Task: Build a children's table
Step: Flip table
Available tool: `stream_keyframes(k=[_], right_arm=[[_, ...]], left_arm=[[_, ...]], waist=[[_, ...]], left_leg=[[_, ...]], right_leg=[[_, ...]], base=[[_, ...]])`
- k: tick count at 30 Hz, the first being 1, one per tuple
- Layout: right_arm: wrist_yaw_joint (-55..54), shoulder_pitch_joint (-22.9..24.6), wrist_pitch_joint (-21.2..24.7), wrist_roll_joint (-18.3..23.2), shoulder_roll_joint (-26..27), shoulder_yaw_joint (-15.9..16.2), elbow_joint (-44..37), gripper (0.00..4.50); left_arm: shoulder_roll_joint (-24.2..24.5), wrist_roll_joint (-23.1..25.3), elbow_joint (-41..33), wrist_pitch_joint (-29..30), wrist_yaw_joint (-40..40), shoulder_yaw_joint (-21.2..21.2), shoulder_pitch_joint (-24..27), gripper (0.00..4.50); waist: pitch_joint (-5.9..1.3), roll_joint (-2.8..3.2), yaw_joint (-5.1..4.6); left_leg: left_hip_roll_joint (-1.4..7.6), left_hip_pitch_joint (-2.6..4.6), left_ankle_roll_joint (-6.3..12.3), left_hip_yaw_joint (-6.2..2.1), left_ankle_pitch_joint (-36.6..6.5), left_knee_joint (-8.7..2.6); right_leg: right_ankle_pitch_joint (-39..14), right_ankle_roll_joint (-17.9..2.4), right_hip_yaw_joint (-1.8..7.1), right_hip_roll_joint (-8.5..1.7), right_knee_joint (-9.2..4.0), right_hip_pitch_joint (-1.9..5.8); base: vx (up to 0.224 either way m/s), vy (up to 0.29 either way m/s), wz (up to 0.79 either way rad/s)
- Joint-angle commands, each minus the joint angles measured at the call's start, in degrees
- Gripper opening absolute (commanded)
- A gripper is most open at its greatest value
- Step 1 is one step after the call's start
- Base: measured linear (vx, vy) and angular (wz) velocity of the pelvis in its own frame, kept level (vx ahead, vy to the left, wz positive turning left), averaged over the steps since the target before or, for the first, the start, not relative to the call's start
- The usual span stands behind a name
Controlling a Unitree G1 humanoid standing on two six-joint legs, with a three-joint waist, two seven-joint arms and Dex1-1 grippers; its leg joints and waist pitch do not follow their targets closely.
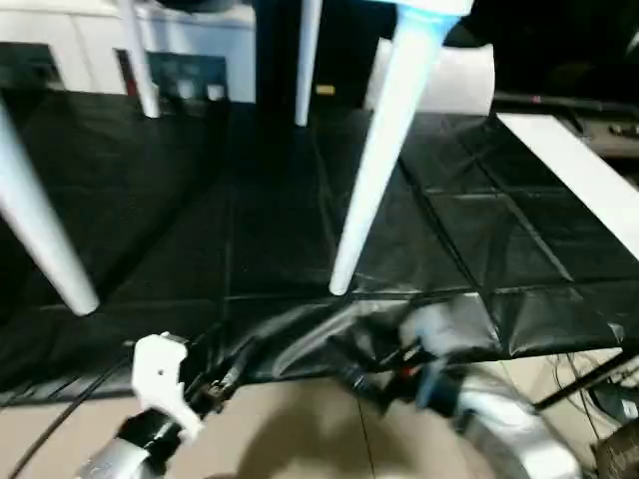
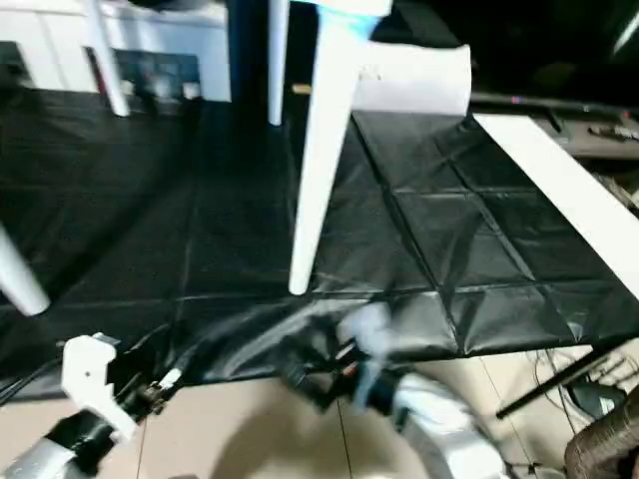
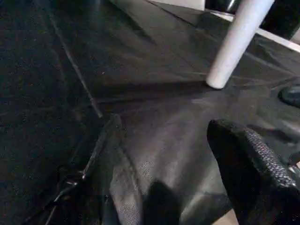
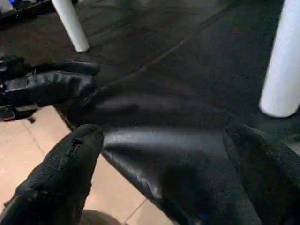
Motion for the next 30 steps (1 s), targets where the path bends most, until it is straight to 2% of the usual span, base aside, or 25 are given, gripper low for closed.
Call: stream_keyframes(k=[1,2,3,4,5,6,7,8,9,10,11,12,13,14,15,16,17,18,21,23,25,26,27,28,30], right_arm=[[1.03,-1.34,-0.14,0.03,-0.13,-0.29,0.26,4.5],[1.64,-1.06,-0.05,0.03,-0.62,-0.08,0.37,4.5],[2.11,-0.82,0.28,0.2,-0.91,0.23,0.14,4.5],[2.66,-0.36,0.58,0.8,-1.12,0.24,-0.29,4.5],[3.04,0.47,2.11,2.59,-0.95,-0.3,-0.53,4.5],[3.1,0.83,2.78,3.39,-0.66,-0.53,-0.43,4.5],[2.93,1.21,3.11,3.82,-0.43,-0.79,-0.27,4.5],[3.18,2.12,2.97,4.08,-0.32,-0.96,-0.31,4.5],[3.42,2.62,2.84,4.17,-0.39,-0.93,-0.47,4.5],[3.43,2.77,2.8,4.12,-0.21,-0.83,-0.5,4.5],[3.44,3.08,2.75,4.1,0.02,-0.73,-0.62,4.5],[3.43,3.3,2.73,4.13,0.14,-0.7,-0.74,4.5],[3.58,4.28,2.29,4.24,0.38,-0.49,-1.42,4.5],[3.65,4.74,2.06,4.29,0.38,-0.39,-1.82,4.5],[3.87,5.16,2.07,4.67,0.32,-0.28,-2.3,4.5],[4.2,5.42,2.28,5.21,0.28,-0.2,-2.64,4.5],[4.63,5.41,2.29,5.1,0.08,0.1,-2.54,4.5],[4.76,5.39,2.24,5.04,0.03,0.19,-2.5,4.5],[11.43,4.2,2.03,4.74,-2.34,2.99,-1.51,4.5],[13.66,3.27,3.3,4.77,-3.51,3.8,-1.37,4.5],[14.71,2.67,3.45,4.43,-4.15,4.07,-1.13,4.5],[13.71,1.97,3.54,3.8,-4.13,3.38,0.07,4.5],[10.47,1.23,4.14,2.65,-3.59,2.29,1.9,4.5],[8.29,0.97,4.27,1.99,-3.11,1.56,2.82,4.5],[5.06,1.1,4.42,2.39,-1.51,-0.21,3.52,4.5]], left_arm=[[-0.58,-0.46,0.37,0.72,0.48,1.63,1.6,3.31],[-1.64,-1.53,0.1,0.26,0.96,2.43,3.42,3.31],[-1.8,-1.79,-0.12,-0.58,0.94,2.67,4.37,3.31],[-1.92,-1.99,-0.39,-1.13,0.8,2.62,5.06,3.31],[-1.92,-2.28,-0.53,-2.23,0.48,2.6,5.81,3.31],[-1.8,-2.63,-0.44,-2.81,0.27,2.71,6.12,3.31],[-1.74,-2.61,-0.47,-3.67,0.26,2.94,6.47,3.31],[-1.31,-2.54,-0.94,-4.3,0.35,2.71,7.11,3.31],[-1.09,-2.5,-1.31,-4.13,0.34,2.48,7.36,3.31],[-0.96,-2.51,-1.4,-3.93,0.15,2.56,7.38,3.31],[-0.86,-2.65,-1.59,-3.61,-0.19,2.61,7.37,3.31],[-0.84,-2.81,-1.73,-3.4,-0.43,2.6,7.34,3.31],[-0.88,-3.57,-1.94,-2.56,-1.3,2.55,6.91,3.31],[-0.36,-3.39,-2.02,-1.64,-1.82,1.98,6.39,3.31],[0.27,-3.21,-1.67,-0.1,-2.19,1.31,5.21,3.31],[0.83,-3.2,-0.93,1.65,-2.54,0.61,3.61,3.31],[1.19,-3.78,-0.16,1.69,-3.48,0.07,2.81,3.31],[1.27,-3.89,-0.02,1.63,-3.72,-0.03,2.71,3.31],[3.79,-6.94,3.16,-0.68,-12.07,-2.79,2.11,3.31],[4.53,-8.58,3.47,-1.02,-14.96,-3.0,3.1,3.31],[5.36,-9.13,3.39,-0.75,-16.94,-3.26,3.77,3.31],[5.75,-8.88,3.3,-0.61,-17.47,-3.44,4.64,3.31],[6.05,-6.63,3.0,-0.16,-15.13,-3.55,5.3,3.31],[6.02,-4.99,2.93,0.09,-13.13,-3.59,5.44,3.31],[5.07,-3.8,3.36,0.43,-10.25,-3.26,5.01,3.31]], waist=[[-2.07,2.63,-1.33],[-1.53,3.2,-1.66],[-0.82,2.44,-1.26],[-0.01,0.19,0.22],[-1.18,-0.25,0.76],[0.99,-0.98,3.15],[0.65,-1.82,5.65],[0.19,-1.94,6.63],[0.47,-1.49,7.82],[-0.15,0.22,8.4],[-0.53,0.25,7.8],[-1.1,1.11,7.44],[-1.62,2.52,7.18],[-1.68,2.14,7.03],[-1.81,4.3,7.25],[-1.52,4.21,6.92],[-1.46,3.51,6.56],[-1.37,3.33,5.7],[-0.55,3.36,4.2],[-0.79,3.31,3.32],[-0.77,3.19,2.72],[-0.72,2.45,2.52],[-0.71,2.36,2.53],[-0.76,2.16,2.55],[-0.87,2.56,2.81]], left_leg=[[5.37,3.0,23.34,-9.45,3.27,-6.24],[5.85,3.39,28.38,-10.69,5.44,-6.07],[3.76,1.96,30.36,-9.94,6.65,-5.89],[-1.26,-2.88,21.21,-5.98,1.67,-3.65],[0.58,0.15,15.58,-2.93,1.4,-1.19],[0.25,-1.25,9.42,-0.89,-0.94,-0.25],[0.68,-1.68,6.74,-0.1,-2.89,1.88],[0.61,-2.27,6.55,-0.02,-2.86,2.45],[1.41,-1.92,5.85,0.15,-1.36,0.98],[2.68,0.08,5.09,1.13,0.74,-3.0],[3.33,1.69,4.88,1.84,1.53,-4.22],[4.89,2.98,6.8,1.2,-1.45,-5.17],[6.34,2.89,5.44,0.46,-4.42,-5.67],[6.33,2.57,4.97,0.55,-4.39,-5.65],[5.32,2.08,3.23,0.77,-4.97,-5.52],[4.84,1.85,0.95,1.16,-9.06,-5.98],[4.68,1.68,0.15,1.35,-11.03,-6.18],[4.1,1.08,-1.22,1.41,-13.23,-6.54],[3.65,1.33,-2.32,1.98,-22.86,-7.07],[3.87,1.11,-2.17,1.99,-21.72,-6.89],[4.0,0.92,-1.38,2.18,-19.72,-6.8],[4.07,1.06,-0.85,2.44,-19.16,-6.64],[4.18,1.38,-0.79,2.62,-18.78,-6.56],[4.17,1.31,-0.84,2.76,-17.5,-6.55],[4.35,1.91,-1.26,2.97,-17.12,-6.38]], right_leg=[[-3.54,-15.36,-0.4,1.61,2.19,-0.21],[-7.52,-15.61,0.76,1.38,3.43,-1.35],[-6.93,-15.3,3.46,-0.19,2.16,-1.1],[-4.25,-10.95,6.45,-6.53,-3.59,1.5],[-6.79,-8.16,8.11,-7.86,-5.0,1.15],[-19.78,-1.84,10.2,-11.01,-8.05,1.73],[-30.41,3.41,12.79,-12.31,-8.88,2.29],[-31.54,4.51,13.61,-12.41,-8.84,3.13],[-28.28,1.43,12.57,-11.01,-8.13,2.99],[-17.45,-4.99,9.16,-6.47,-6.26,2.41],[-11.42,-7.27,7.39,-4.24,-5.1,1.72],[-2.65,-8.7,6.16,-1.89,-2.39,0.73],[2.32,-8.89,6.15,-2.25,-1.44,0.63],[5.0,-8.82,6.24,-2.59,-1.42,0.86],[8.27,-8.64,6.3,-2.94,-1.28,0.95],[8.0,-7.78,6.44,-3.15,-1.96,1.12],[7.46,-7.31,6.49,-3.26,-2.3,1.44],[5.52,-6.36,6.43,-3.38,-2.51,1.99],[-14.66,-5.08,7.47,-4.18,-4.5,1.15],[-18.33,-5.6,7.93,-4.58,-4.76,1.0],[-16.85,-6.17,7.97,-4.33,-4.63,0.66],[-16.54,-6.51,8.02,-4.24,-4.67,0.37],[-16.45,-7.33,8.09,-4.24,-4.49,-0.1],[-15.94,-7.55,8.06,-4.2,-4.41,-0.02],[-13.45,-7.98,8.18,-4.1,-4.34,-0.48]], base=[[0.058,-0.066,0.58],[0.068,-0.115,0.69],[0.014,-0.142,0.72],[0.014,-0.142,0.72],[-0.025,-0.124,0.46],[-0.031,-0.105,0.07],[-0.031,-0.105,0.07],[-0.015,-0.069,-0.03],[0.0,0.0,0.0],[0.0,0.0,0.0],[0.007,0.059,0.09],[-0.016,0.086,0.09],[-0.016,0.086,0.09],[-0.011,0.087,-0.02],[0.002,0.077,-0.07],[0.002,0.077,-0.07],[-0.021,0.058,-0.1],[-0.057,0.044,-0.15],[-0.045,0.025,-0.1],[-0.032,0.007,-0.05],[0.0,0.0,0.0],[0.0,0.0,0.0],[0.0,0.0,0.0],[0.0,0.0,0.0],[0.0,0.0,0.0]])
